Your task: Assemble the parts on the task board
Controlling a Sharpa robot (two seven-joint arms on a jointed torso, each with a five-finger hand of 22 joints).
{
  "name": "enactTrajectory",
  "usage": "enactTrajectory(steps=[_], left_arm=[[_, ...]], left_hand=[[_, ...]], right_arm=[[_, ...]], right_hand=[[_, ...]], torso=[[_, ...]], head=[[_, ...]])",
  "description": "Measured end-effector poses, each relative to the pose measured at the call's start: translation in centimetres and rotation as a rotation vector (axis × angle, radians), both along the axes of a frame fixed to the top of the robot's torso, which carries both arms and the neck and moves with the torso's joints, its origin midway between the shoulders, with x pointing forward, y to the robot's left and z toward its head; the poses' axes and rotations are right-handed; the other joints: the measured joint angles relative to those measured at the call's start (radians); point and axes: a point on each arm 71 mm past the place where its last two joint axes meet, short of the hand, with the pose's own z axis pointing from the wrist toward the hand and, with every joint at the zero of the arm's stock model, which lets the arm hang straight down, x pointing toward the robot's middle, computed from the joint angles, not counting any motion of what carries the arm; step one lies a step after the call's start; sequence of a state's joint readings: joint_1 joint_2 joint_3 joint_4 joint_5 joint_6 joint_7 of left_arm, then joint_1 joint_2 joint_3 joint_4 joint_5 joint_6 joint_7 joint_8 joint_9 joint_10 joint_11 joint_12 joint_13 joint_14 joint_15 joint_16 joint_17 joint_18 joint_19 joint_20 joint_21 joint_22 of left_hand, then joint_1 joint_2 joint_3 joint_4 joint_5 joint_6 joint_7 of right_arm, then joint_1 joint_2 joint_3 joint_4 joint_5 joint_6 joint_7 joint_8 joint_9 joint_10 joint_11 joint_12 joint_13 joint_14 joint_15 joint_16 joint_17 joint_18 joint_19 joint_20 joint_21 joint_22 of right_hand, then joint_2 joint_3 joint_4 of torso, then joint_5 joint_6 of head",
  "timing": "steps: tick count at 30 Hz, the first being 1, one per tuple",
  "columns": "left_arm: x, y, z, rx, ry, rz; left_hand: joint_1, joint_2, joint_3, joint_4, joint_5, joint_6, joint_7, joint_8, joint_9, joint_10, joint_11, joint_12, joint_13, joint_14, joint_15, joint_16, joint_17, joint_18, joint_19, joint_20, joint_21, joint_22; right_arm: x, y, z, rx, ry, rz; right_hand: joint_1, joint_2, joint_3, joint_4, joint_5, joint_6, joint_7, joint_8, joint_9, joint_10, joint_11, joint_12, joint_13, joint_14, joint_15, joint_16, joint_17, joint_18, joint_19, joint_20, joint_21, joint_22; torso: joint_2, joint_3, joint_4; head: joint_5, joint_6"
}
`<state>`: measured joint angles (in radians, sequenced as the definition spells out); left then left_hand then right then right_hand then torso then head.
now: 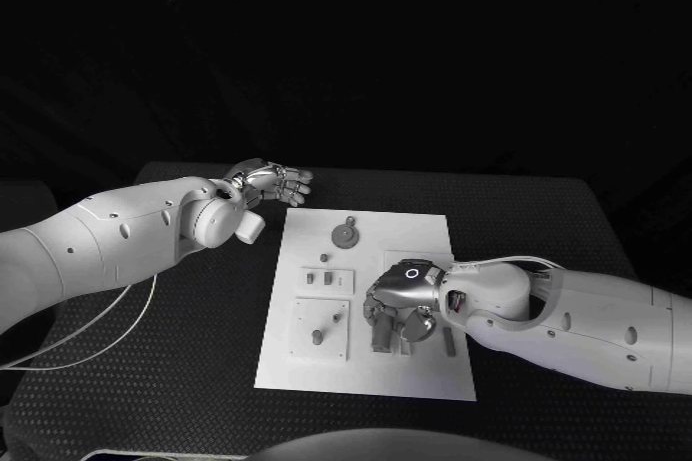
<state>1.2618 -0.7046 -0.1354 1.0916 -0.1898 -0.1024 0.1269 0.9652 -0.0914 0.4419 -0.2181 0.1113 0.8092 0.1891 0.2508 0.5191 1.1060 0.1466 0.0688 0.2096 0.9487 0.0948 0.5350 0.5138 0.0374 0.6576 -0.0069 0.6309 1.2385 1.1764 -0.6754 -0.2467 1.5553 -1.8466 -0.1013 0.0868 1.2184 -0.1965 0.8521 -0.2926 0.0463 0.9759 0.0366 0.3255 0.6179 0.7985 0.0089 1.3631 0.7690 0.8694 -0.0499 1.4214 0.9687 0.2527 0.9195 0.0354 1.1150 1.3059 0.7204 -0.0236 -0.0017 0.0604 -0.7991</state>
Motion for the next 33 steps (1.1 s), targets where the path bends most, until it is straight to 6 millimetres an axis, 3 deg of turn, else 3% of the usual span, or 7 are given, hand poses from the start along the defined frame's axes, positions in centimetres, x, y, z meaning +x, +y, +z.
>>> enactTrajectory(steps=[7, 8, 11, 22, 25, 29, 33], left_arm=[[0.0, -0.04, 0.0, 0.0, 0.0, -0.001], [0.0, -0.04, -0.01, 0.0, 0.001, -0.001], [0.0, -0.02, -0.01, 0.0, 0.001, 0.0], [0.0, -0.02, -0.01, 0.0, 0.002, 0.0], [-0.01, 0.01, -0.01, 0.001, 0.002, 0.0], [-0.01, 0.04, -0.02, 0.001, 0.003, 0.001], [-0.01, 0.04, -0.02, 0.001, 0.003, 0.001]], left_hand=[[0.0, 0.0, 0.0, 0.0, 0.0, 0.0, 0.0, 0.0, 0.0, 0.0, 0.0, 0.0, 0.0, 0.0, 0.0, 0.0, 0.001, 0.0, 0.0, 0.0, 0.0, 0.001], [0.0, 0.0, 0.0, 0.0, 0.0, 0.0, 0.0, 0.0, 0.0, 0.0, 0.0, 0.0, 0.0, 0.0, 0.0, 0.0, 0.001, 0.0, 0.0, 0.0, 0.0, 0.001], [0.0, 0.0, 0.0, 0.0, 0.0, 0.0, 0.0, 0.0, -0.001, 0.0, 0.0, 0.0, 0.0, 0.0, 0.0, 0.0, 0.002, 0.0, 0.0, 0.0, 0.0, 0.001], [0.0, 0.0, 0.0, 0.0, 0.0, -0.004, 0.004, 0.0, -0.002, -0.002, 0.002, 0.0, -0.001, 0.0, 0.0, -0.004, 0.004, 0.0, 0.0, 0.0, 0.0, 0.002], [0.0, 0.0, 0.0, 0.0, 0.0, -0.004, 0.004, 0.0, -0.002, -0.004, 0.004, 0.0, -0.001, 0.0, 0.0, -0.004, 0.004, 0.0, 0.0, 0.0, 0.0, 0.002], [0.0, 0.0, 0.0, 0.0, 0.0, -0.004, 0.004, 0.0, -0.002, -0.004, 0.004, 0.0, -0.001, 0.0, 0.0, -0.004, 0.004, 0.0, 0.0, 0.0, 0.0, 0.002], [0.0, 0.0, 0.0, 0.0, 0.0, -0.004, 0.004, 0.0, -0.002, -0.004, 0.004, 0.0, -0.001, 0.0, 0.0, -0.004, 0.005, 0.0, 0.0, 0.0, 0.0, 0.002]], right_arm=[[0.03, 0.11, -0.32, -0.004, -0.005, 0.004], [0.01, 0.17, -0.3, 0.0, -0.006, 0.005], [-0.09, 0.47, -0.2, 0.011, -0.008, 0.011], [-0.07, 0.39, -0.3, 0.024, -0.009, 0.009], [0.03, 0.29, -0.33, 0.025, -0.009, 0.005], [0.14, -0.1, -0.56, 0.02, -0.006, -0.006], [0.16, -0.38, -0.52, 0.025, -0.005, -0.015]], right_hand=[[0.013, 0.003, 0.023, 0.0, 0.0, 0.026, -0.026, -0.002, 0.0, -0.007, 0.0, 0.008, -0.001, -0.006, 0.006, 0.007, -0.002, -0.005, -0.004, 0.003, 0.0, 0.0], [0.023, 0.014, 0.053, 0.025, 0.001, 0.052, -0.023, 0.001, 0.023, -0.007, 0.0, 0.011, -0.001, -0.006, 0.006, 0.008, -0.002, -0.005, -0.007, 0.0, 0.0, 0.0], [0.031, 0.013, 0.065, 0.027, 0.001, 0.09, 0.022, -0.002, 0.042, -0.011, 0.004, 0.011, -0.001, -0.012, 0.005, 0.008, -0.003, -0.005, -0.007, 0.0, 0.0, 0.0], [0.029, 0.007, 0.071, 0.028, 0.004, 0.089, 0.026, -0.007, 0.038, -0.015, 0.006, 0.014, -0.001, -0.016, 0.008, 0.013, -0.004, -0.005, -0.011, 0.004, 0.0, 0.002], [0.024, 0.001, 0.078, 0.021, 0.004, 0.052, 0.045, -0.035, 0.027, -0.025, 0.011, 0.019, -0.004, -0.022, 0.01, 0.017, -0.008, -0.006, -0.016, 0.009, 0.0, 0.002], [0.027, -0.022, 0.082, 0.017, 0.004, -0.03, 0.037, -0.079, 0.011, -0.036, 0.014, 0.019, -0.01, -0.03, 0.016, 0.017, -0.015, -0.006, -0.018, 0.011, 0.0, 0.002], [0.036, -0.031, 0.085, 0.014, 0.004, -0.063, 0.037, -0.095, -0.005, -0.036, 0.014, 0.019, -0.015, -0.031, 0.016, 0.021, -0.02, -0.006, -0.02, 0.012, 0.0, -0.001]], torso=[[0.0, -0.0001, -0.0001], [0.0, 0.0, -0.0001], [0.0, 0.0001, 0.0003], [0.0, 0.0006, -0.0002], [0.0, 0.0005, -0.0005], [0.0, 0.0, -0.0006], [0.0, 0.0, -0.0004]], head=[[0.0, 0.0], [0.0, 0.0], [0.001, -0.001], [0.003, -0.004], [0.003, -0.004], [0.004, -0.003], [0.003, -0.002]])
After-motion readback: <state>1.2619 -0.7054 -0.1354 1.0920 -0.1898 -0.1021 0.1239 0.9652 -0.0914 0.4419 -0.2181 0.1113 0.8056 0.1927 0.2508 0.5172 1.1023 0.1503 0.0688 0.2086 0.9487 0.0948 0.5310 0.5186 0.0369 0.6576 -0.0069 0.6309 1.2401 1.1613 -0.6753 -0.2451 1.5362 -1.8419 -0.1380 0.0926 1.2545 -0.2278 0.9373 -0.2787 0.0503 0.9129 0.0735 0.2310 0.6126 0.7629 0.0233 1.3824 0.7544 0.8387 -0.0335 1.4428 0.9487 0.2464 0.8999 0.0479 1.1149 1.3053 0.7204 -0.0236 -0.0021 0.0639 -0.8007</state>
